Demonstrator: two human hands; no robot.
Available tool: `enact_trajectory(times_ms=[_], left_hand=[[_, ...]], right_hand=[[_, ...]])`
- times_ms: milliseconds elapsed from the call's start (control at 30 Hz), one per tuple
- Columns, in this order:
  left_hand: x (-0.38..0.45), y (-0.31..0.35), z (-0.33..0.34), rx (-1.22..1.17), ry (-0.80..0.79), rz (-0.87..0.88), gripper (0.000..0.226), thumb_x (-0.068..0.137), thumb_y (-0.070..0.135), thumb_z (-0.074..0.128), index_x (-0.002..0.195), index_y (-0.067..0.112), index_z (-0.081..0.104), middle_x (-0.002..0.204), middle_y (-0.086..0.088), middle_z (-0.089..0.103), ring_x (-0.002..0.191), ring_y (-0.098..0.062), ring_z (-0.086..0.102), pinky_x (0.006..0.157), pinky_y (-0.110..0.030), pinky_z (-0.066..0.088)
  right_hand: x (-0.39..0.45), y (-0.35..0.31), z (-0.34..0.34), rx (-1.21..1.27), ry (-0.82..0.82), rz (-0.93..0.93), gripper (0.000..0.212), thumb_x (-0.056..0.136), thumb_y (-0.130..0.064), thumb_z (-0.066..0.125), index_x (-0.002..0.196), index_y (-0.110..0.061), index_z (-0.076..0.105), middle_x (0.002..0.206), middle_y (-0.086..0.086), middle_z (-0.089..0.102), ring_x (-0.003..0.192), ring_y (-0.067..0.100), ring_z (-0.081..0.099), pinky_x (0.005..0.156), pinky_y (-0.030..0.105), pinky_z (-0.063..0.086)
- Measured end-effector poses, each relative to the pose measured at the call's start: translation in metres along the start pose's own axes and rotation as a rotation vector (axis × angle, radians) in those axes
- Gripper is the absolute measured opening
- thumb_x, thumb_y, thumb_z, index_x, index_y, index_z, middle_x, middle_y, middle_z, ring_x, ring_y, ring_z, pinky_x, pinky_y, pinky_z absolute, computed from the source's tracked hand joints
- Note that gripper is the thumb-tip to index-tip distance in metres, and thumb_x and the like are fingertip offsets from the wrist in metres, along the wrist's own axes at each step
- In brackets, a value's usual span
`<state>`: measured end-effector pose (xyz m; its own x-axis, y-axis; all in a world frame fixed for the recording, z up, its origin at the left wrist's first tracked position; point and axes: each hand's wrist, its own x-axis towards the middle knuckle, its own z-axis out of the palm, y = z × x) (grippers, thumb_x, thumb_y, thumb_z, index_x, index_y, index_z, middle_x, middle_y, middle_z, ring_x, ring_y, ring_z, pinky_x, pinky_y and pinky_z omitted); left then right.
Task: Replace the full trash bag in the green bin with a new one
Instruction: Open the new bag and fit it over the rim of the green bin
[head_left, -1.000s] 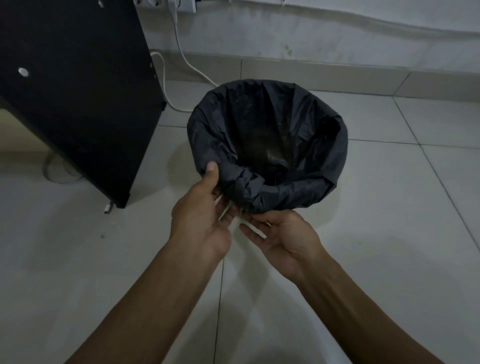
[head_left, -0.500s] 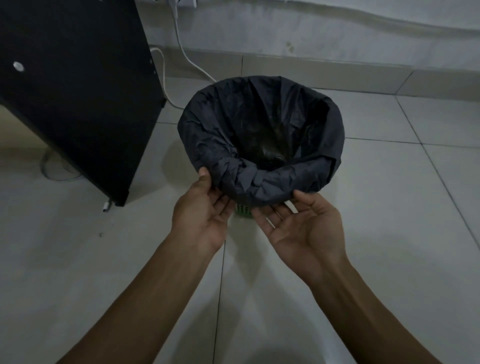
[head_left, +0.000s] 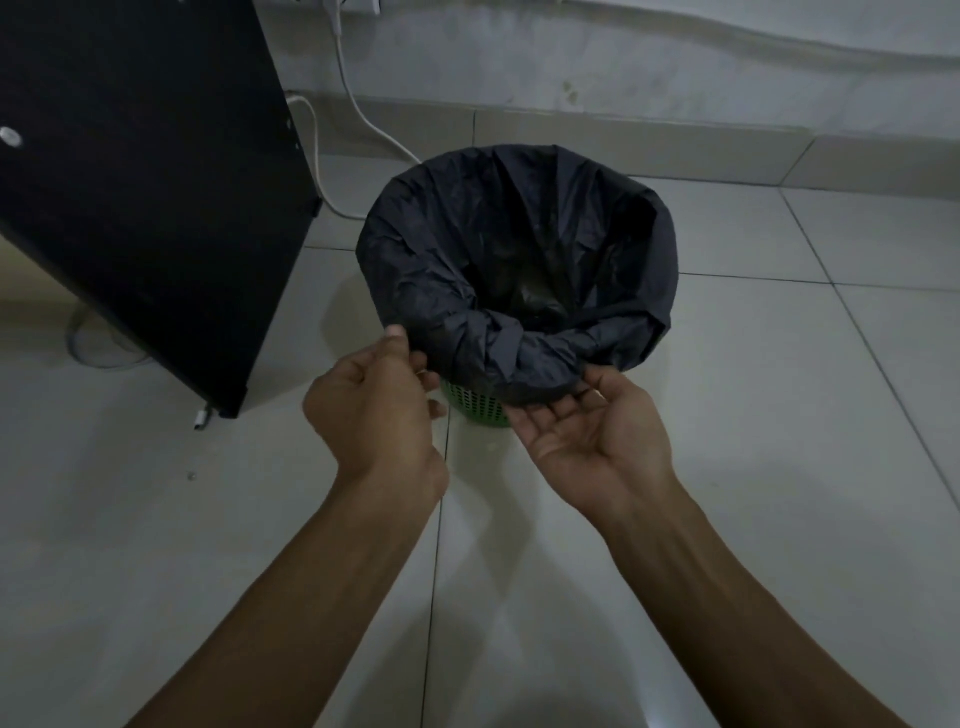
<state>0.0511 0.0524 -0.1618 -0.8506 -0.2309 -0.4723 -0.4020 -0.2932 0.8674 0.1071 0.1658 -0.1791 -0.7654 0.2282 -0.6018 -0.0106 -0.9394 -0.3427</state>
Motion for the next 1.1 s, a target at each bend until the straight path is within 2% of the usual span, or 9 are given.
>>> enact_trajectory(times_ms=[133,267,367,533,600,733,867,1000,1100], left_hand=[[-0.013,0.019,0.013,-0.004,-0.134,-0.151,0.032,0.075,0.041,0.078,0.087,0.013,0.067,0.086,-0.003,0.072,0.073,-0.015,0.069,0.057,-0.027,0.057],[-0.010,0.022,0.026,-0.001,-0.136,-0.143,0.017,0.077,0.010,0.077,0.074,0.007,0.061,0.087,-0.011,0.070,0.061,-0.017,0.065,0.045,-0.023,0.055],[-0.002,0.024,0.025,-0.019,-0.143,-0.177,0.013,0.079,0.001,0.070,0.074,0.006,0.060,0.080,-0.011,0.066,0.056,-0.016,0.063,0.047,-0.025,0.056],[0.004,0.019,0.018,-0.061,-0.241,-0.231,0.014,0.081,0.000,0.070,0.093,0.005,0.064,0.098,-0.015,0.070,0.084,-0.023,0.069,0.064,-0.032,0.060],[0.005,0.016,0.017,-0.100,-0.241,-0.220,0.016,0.082,-0.002,0.068,0.097,0.004,0.065,0.100,-0.016,0.071,0.086,-0.024,0.070,0.066,-0.034,0.061],[0.001,0.012,0.016,-0.120,-0.269,-0.175,0.013,0.084,-0.004,0.065,0.094,0.005,0.065,0.100,-0.015,0.072,0.087,-0.024,0.071,0.066,-0.034,0.061],[-0.003,0.011,0.017,-0.140,-0.274,-0.144,0.013,0.084,-0.005,0.064,0.092,0.005,0.065,0.097,-0.014,0.073,0.085,-0.022,0.071,0.067,-0.034,0.061],[0.000,0.008,0.015,-0.128,-0.294,-0.149,0.016,0.083,-0.004,0.065,0.096,0.006,0.066,0.101,-0.014,0.073,0.092,-0.024,0.071,0.074,-0.037,0.060],[0.001,0.005,0.012,-0.180,-0.336,-0.162,0.023,0.084,-0.004,0.064,0.106,0.003,0.065,0.106,-0.013,0.072,0.097,-0.025,0.070,0.079,-0.039,0.059]], right_hand=[[0.000,0.001,-0.002,-0.066,0.014,-0.010,0.032,0.093,-0.017,0.049,0.120,-0.006,0.061,0.108,0.016,0.072,0.099,0.029,0.069,0.081,0.041,0.055],[-0.002,-0.001,-0.002,-0.079,0.029,-0.003,0.023,0.093,-0.016,0.050,0.110,-0.008,0.065,0.104,0.014,0.073,0.096,0.028,0.070,0.084,0.042,0.054],[-0.003,-0.009,-0.005,-0.067,0.048,-0.004,0.016,0.093,-0.015,0.051,0.096,-0.008,0.065,0.100,0.014,0.070,0.100,0.029,0.067,0.087,0.043,0.053],[-0.002,-0.030,-0.002,-0.059,0.250,-0.047,0.012,0.089,-0.016,0.065,0.097,-0.007,0.062,0.086,0.008,0.047,0.069,0.017,0.049,0.072,0.037,0.057],[-0.006,-0.030,-0.001,0.002,0.280,-0.027,0.019,0.088,-0.016,0.067,0.098,-0.006,0.056,0.091,0.010,0.048,0.074,0.020,0.054,0.069,0.040,0.057],[-0.021,-0.017,0.011,-0.037,0.133,0.045,0.041,0.078,-0.030,0.074,0.105,-0.001,0.063,0.101,0.015,0.066,0.097,0.031,0.066,0.088,0.048,0.055],[-0.018,-0.012,0.029,-0.233,0.169,-0.064,0.020,0.080,-0.010,0.074,0.098,-0.006,0.067,0.070,0.007,0.074,0.088,0.024,0.068,0.086,0.042,0.056],[-0.011,-0.019,0.033,-0.088,0.183,-0.019,0.029,0.080,0.003,0.067,0.109,-0.001,0.065,0.096,0.013,0.069,0.092,0.027,0.066,0.086,0.040,0.055],[-0.010,-0.016,0.028,0.036,0.114,0.021,0.033,0.073,0.008,0.064,0.105,0.000,0.065,0.095,0.016,0.069,0.094,0.029,0.067,0.082,0.041,0.056]])
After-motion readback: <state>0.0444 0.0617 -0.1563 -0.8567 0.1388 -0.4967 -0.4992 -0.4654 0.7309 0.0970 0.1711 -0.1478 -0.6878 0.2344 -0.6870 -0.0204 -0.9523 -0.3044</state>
